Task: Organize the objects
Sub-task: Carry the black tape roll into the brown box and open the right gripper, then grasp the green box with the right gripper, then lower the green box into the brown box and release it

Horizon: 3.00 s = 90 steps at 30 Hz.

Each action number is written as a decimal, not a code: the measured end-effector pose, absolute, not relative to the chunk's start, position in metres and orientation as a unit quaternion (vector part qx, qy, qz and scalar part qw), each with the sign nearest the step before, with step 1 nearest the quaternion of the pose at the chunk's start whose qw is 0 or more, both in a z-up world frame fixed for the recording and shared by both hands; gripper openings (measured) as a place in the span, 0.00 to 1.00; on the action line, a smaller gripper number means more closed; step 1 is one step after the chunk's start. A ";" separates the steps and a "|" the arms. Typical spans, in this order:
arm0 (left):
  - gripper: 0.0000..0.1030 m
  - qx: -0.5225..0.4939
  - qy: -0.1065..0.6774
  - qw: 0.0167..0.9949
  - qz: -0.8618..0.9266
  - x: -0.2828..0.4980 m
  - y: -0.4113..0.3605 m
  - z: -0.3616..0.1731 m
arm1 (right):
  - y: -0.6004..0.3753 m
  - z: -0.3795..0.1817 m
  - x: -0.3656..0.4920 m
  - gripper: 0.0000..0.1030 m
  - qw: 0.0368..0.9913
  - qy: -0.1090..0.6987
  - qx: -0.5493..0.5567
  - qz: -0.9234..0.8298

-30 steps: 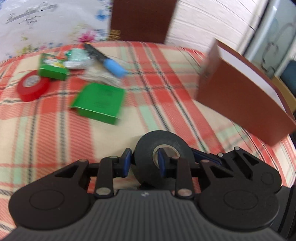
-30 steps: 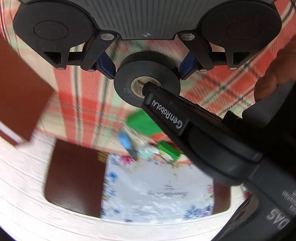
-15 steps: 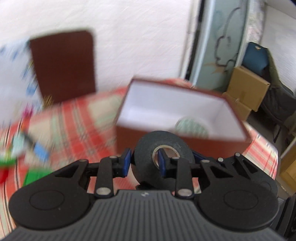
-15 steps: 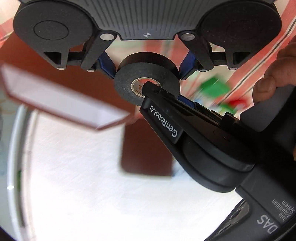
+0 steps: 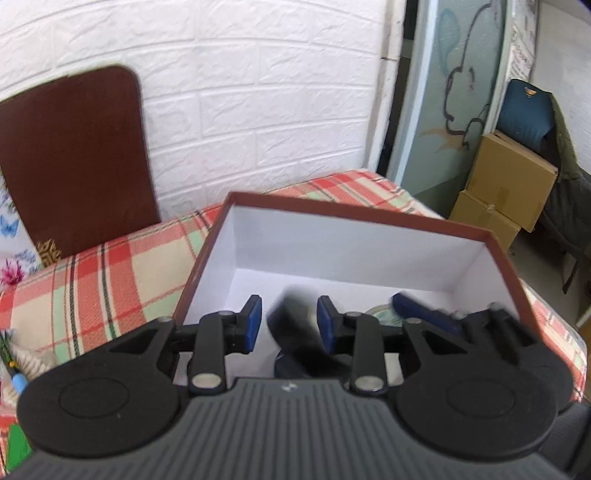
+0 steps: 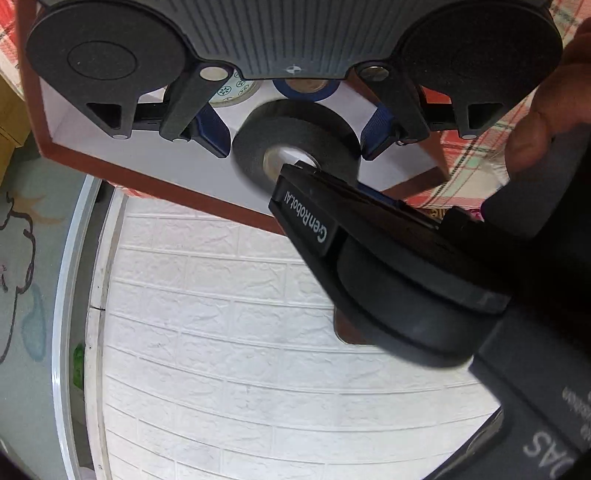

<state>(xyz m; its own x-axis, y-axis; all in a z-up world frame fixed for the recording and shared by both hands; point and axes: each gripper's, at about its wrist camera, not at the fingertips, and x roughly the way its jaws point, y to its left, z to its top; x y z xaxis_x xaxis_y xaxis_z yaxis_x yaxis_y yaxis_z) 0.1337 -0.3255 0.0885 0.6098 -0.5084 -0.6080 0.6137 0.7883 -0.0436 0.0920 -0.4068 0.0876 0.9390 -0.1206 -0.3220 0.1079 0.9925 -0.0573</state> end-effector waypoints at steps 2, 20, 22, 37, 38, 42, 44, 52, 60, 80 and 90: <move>0.34 0.084 0.307 0.893 -0.318 0.129 -0.319 0.088 | -0.405 0.087 0.087 0.73 0.986 0.150 -0.022 -0.064; 0.35 -0.063 0.358 0.922 -0.130 0.125 -0.083 0.066 | -0.304 0.070 0.042 0.79 0.978 0.179 -0.024 0.105; 0.35 -0.081 0.374 0.917 -0.113 0.128 -0.061 0.054 | -0.283 0.061 0.051 0.79 0.971 0.200 -0.043 0.125; 0.71 -0.085 0.402 0.895 -0.174 0.184 -0.053 0.013 | -0.203 0.029 0.140 0.77 0.930 0.288 -0.111 0.198; 0.68 -0.079 0.410 0.890 -0.181 0.186 -0.058 0.008 | -0.203 0.026 0.143 0.77 0.930 0.291 -0.103 0.199; 0.45 -0.090 0.405 0.884 -0.217 0.172 -0.064 0.005 | -0.209 0.025 0.149 0.65 0.929 0.301 -0.063 0.207; 0.41 -0.087 0.401 0.887 -0.212 0.163 -0.066 0.010 | -0.208 0.026 0.144 0.60 0.930 0.297 -0.062 0.207; 0.38 -0.068 0.351 0.897 -0.258 0.122 -0.099 0.066 | -0.219 0.053 0.094 0.56 0.957 0.233 -0.061 0.161; 0.38 -0.029 0.291 0.890 -0.349 0.104 -0.196 0.121 | -0.292 0.104 0.053 0.56 0.987 0.140 -0.047 0.054; 0.42 0.064 0.318 0.878 -0.351 0.144 -0.335 0.091 | -0.427 0.080 0.093 0.63 0.980 0.181 0.022 -0.073; 0.49 0.091 0.298 0.900 -0.305 0.121 -0.302 0.103 | -0.416 0.085 0.078 0.63 0.983 0.158 0.041 -0.085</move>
